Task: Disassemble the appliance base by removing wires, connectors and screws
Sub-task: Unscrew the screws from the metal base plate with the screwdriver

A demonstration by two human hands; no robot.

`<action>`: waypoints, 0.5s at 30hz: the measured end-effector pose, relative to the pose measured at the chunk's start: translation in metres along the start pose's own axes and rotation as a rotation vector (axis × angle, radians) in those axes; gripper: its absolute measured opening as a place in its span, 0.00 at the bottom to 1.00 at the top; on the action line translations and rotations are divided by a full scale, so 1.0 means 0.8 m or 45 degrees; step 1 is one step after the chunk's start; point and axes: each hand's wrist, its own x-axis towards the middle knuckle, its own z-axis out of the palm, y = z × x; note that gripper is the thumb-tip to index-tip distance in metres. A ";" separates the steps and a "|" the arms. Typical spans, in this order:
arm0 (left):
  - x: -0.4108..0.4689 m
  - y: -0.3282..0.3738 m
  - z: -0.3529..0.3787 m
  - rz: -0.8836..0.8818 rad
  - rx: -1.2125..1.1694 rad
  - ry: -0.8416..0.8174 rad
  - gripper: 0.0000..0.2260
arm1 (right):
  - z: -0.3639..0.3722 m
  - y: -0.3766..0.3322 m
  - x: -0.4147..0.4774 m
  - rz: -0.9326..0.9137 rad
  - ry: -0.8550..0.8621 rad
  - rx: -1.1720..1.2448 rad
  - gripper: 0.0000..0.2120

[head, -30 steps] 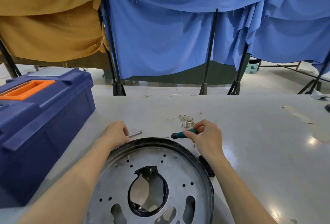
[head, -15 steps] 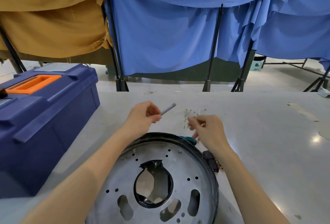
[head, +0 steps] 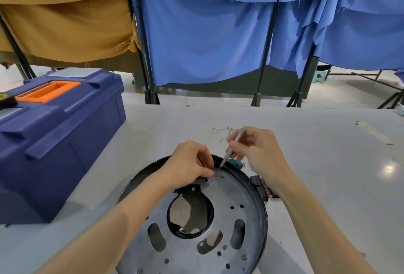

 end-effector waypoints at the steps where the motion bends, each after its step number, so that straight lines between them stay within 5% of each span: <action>1: -0.001 -0.002 0.001 -0.005 0.005 -0.005 0.09 | 0.005 0.003 -0.005 -0.004 0.021 -0.035 0.04; 15: -0.007 -0.006 0.007 -0.005 -0.059 0.053 0.08 | 0.022 0.011 -0.025 -0.089 0.132 -0.184 0.11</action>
